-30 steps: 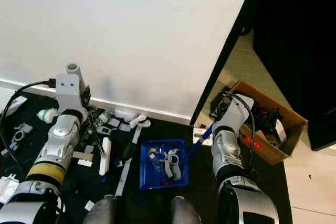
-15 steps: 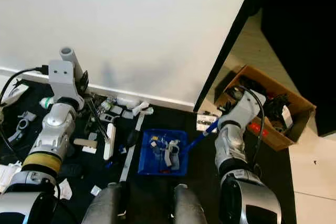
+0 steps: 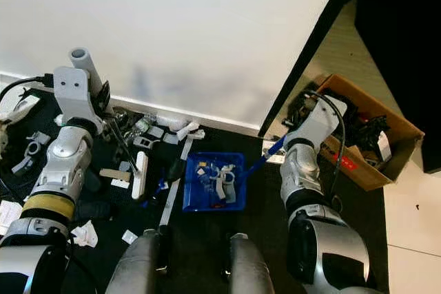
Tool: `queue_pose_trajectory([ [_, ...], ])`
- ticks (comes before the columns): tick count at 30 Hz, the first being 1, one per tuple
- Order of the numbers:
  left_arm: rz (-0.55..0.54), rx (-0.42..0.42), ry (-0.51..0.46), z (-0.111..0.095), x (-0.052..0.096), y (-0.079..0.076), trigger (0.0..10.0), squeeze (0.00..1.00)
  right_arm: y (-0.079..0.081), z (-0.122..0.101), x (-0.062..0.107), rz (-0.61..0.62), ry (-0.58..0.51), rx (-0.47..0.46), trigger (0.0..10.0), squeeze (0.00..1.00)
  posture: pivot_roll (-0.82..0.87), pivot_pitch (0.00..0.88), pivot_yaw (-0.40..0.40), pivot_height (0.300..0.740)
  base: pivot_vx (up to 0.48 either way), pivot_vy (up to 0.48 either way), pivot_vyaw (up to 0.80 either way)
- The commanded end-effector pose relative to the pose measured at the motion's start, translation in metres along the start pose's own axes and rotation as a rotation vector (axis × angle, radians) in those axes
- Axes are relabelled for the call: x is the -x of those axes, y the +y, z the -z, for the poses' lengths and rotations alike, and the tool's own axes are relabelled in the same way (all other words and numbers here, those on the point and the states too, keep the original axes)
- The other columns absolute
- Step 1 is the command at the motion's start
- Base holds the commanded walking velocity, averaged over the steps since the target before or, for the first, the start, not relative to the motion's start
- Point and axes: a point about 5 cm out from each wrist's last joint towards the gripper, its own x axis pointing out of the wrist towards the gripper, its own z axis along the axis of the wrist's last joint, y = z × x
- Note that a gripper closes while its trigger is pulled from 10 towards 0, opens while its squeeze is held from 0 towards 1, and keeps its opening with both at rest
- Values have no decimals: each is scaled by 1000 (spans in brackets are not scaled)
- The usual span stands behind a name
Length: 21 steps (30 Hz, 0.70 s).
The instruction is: Sweep floor
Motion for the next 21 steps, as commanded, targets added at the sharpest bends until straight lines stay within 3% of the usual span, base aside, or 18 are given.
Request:
queue_pose_trajectory([
  [1,-7,-36,14,5,5,9,10000,0,-5,2,1,9,-3,27,10000,0,109,355,-12,740,0,0,0],
  [12,7,-116,64,10,-8,11,10000,0,-18,12,4,84,53,110,10000,0,50,363,-29,740,0,0,0],
  [15,9,-140,64,2,-20,9,10000,0,-29,15,7,124,67,104,10000,0,30,373,-24,740,0,0,0],
  [21,29,-156,67,-3,-28,4,10000,0,-38,18,9,167,72,76,10000,0,11,394,-17,740,0,0,0],
])
